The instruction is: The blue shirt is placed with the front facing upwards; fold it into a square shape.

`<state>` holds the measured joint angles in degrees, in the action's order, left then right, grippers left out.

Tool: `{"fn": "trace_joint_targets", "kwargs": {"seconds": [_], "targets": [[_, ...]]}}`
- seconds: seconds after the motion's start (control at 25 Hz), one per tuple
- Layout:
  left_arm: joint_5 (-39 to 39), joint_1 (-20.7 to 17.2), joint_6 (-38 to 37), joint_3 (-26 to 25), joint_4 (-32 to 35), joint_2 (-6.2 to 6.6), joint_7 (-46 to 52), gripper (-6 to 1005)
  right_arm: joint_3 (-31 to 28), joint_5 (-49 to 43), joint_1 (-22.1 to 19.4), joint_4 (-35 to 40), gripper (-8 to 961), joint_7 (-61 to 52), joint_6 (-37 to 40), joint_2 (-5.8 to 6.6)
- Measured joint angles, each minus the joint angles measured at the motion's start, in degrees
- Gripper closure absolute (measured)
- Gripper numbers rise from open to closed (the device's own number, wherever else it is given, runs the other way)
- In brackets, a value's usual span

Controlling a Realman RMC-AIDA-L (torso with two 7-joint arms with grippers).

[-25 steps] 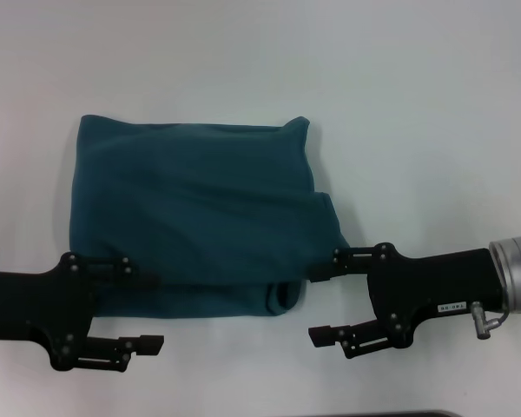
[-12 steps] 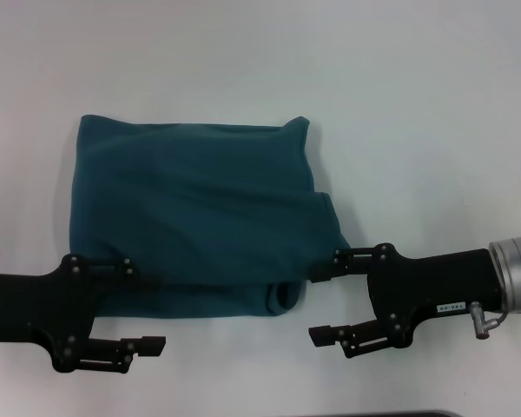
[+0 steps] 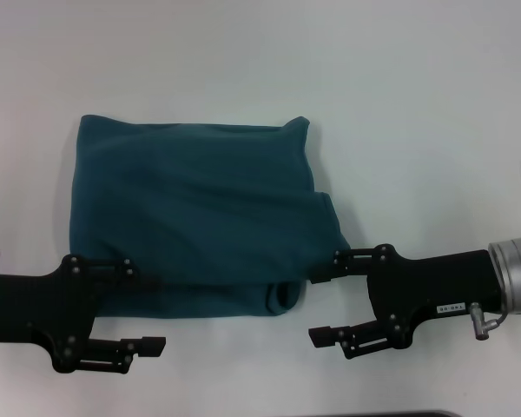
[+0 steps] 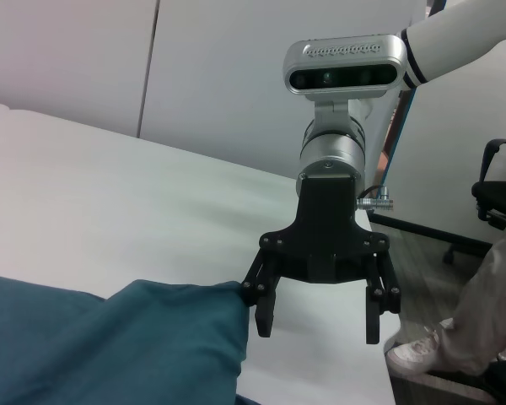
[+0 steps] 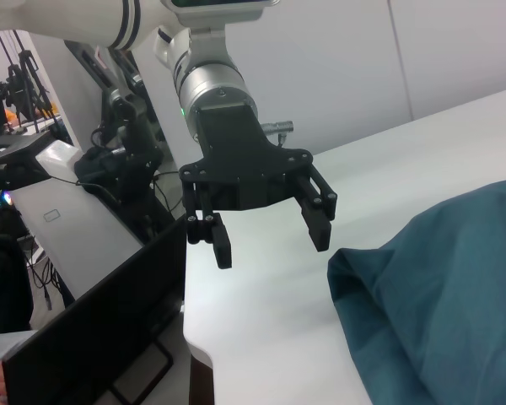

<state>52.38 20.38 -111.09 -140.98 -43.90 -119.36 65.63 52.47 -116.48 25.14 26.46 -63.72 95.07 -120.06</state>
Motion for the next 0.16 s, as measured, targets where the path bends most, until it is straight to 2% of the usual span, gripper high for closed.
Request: {"fn": "trace_joint_targets", "kwargs": {"seconds": [0.16], "targets": [[0.0,-0.04,0.0,0.06,-0.04,0.0,0.04,266,0.0,-0.05,0.03,-0.39,97,0.0,0.0,0.0]]}}
